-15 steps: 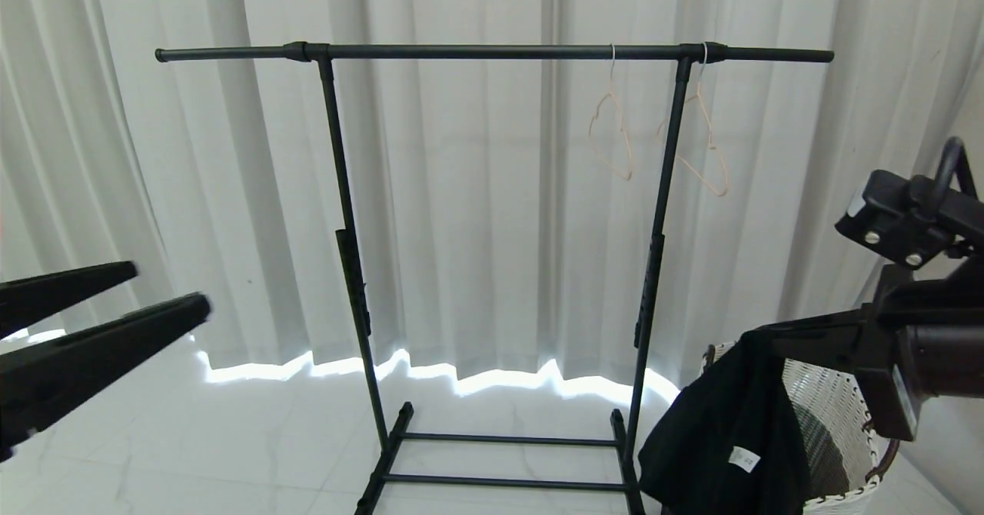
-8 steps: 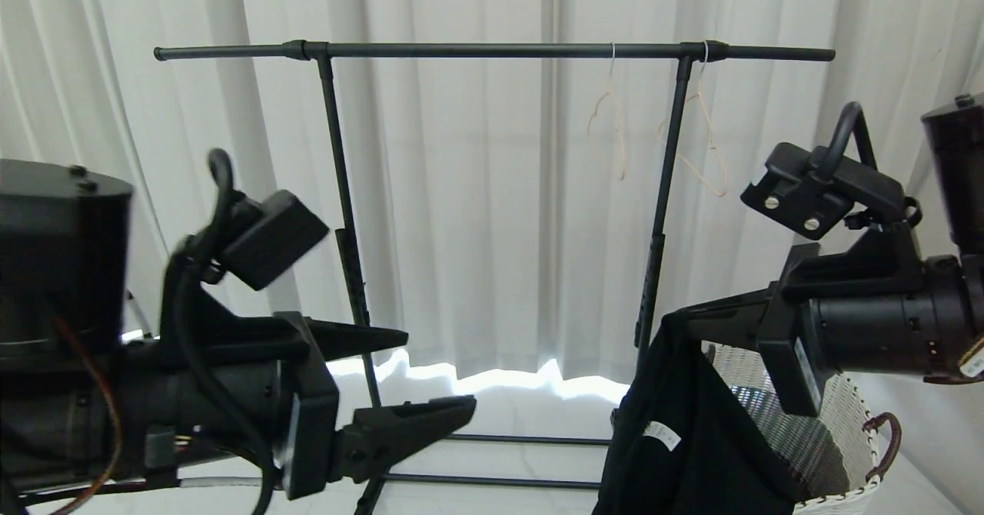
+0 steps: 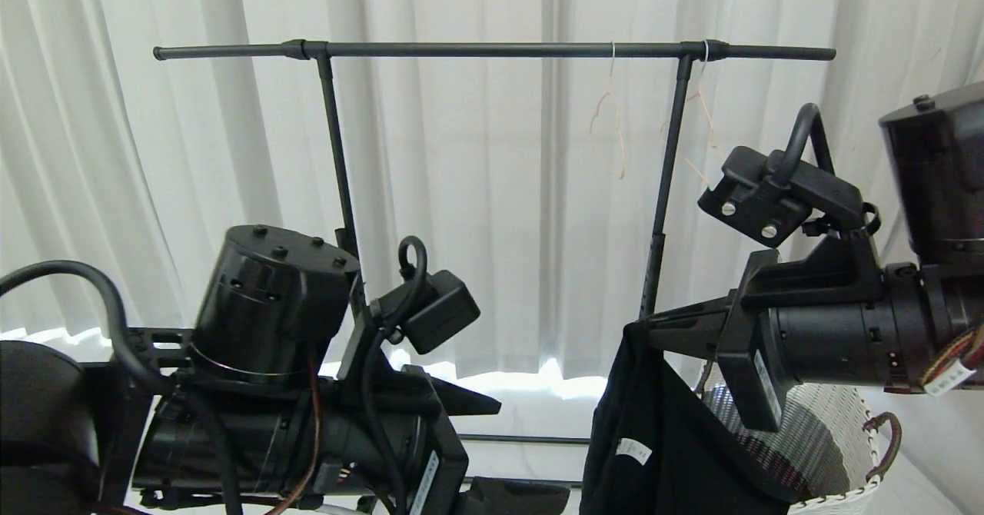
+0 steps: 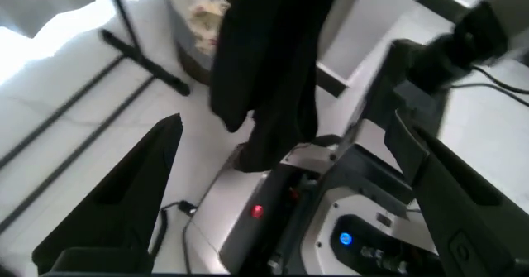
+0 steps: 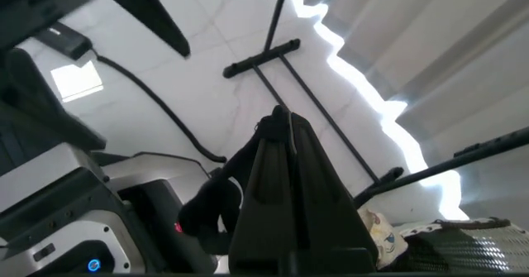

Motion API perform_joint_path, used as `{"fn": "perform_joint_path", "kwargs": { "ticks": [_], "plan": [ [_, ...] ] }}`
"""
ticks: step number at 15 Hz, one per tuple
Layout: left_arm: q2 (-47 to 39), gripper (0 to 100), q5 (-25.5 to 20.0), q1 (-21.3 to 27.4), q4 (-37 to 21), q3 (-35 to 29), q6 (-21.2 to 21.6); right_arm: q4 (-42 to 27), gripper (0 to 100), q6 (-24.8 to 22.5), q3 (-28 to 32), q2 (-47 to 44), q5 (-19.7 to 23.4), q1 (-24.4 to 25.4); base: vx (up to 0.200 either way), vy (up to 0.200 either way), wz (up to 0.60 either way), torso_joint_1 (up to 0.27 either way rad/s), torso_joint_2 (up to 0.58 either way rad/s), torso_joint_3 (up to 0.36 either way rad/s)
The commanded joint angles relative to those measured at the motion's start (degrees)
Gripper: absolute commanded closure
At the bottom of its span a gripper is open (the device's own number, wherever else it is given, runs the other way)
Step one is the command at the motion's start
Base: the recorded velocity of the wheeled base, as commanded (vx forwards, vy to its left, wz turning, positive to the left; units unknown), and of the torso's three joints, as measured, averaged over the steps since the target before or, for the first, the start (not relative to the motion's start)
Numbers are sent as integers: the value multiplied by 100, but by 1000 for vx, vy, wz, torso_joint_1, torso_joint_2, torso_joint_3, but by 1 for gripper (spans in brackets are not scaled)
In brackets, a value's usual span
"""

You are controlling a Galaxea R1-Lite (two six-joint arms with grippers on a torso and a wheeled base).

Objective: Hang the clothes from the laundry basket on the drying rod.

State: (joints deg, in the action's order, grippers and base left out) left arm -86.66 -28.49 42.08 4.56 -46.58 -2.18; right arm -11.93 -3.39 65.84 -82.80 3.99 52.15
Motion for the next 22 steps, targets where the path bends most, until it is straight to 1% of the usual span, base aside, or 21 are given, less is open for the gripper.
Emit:
{"fn": "perform_joint_path", "kwargs": {
  "ticks": [1,3,5,8,12,13,15,18,22],
  "plan": [
    [-395,0,-78,2,142,0,-2,7,100,93,113,1,6,102,0,0,0,0,0,0],
    [-624,0,-87,2,370,0,-2,-2,100,286,219,-8,-3,269,0,0,0,0,0,0],
    [-879,0,-87,2,669,0,-2,-2,100,313,219,1,-3,348,0,0,0,0,0,0],
    [-1195,0,-34,-7,722,70,34,-2,100,321,271,1,-3,375,0,0,0,0,0,0],
    [-1336,0,450,-25,722,351,51,-2,100,321,298,1,-12,366,0,0,0,0,0,0],
    [-1450,0,827,-25,722,457,42,-2,100,321,298,1,-12,366,0,0,0,0,0,0],
    [-1608,0,1161,-33,722,536,34,-2,100,321,298,1,-12,366,0,0,0,0,0,0],
    [-1775,0,1258,-104,722,624,25,-2,100,321,298,18,-12,375,0,0,0,0,0,0],
    [-1749,0,1443,-165,731,870,25,-2,100,321,289,36,-91,375,0,0,0,0,0,0]
  ]
}}
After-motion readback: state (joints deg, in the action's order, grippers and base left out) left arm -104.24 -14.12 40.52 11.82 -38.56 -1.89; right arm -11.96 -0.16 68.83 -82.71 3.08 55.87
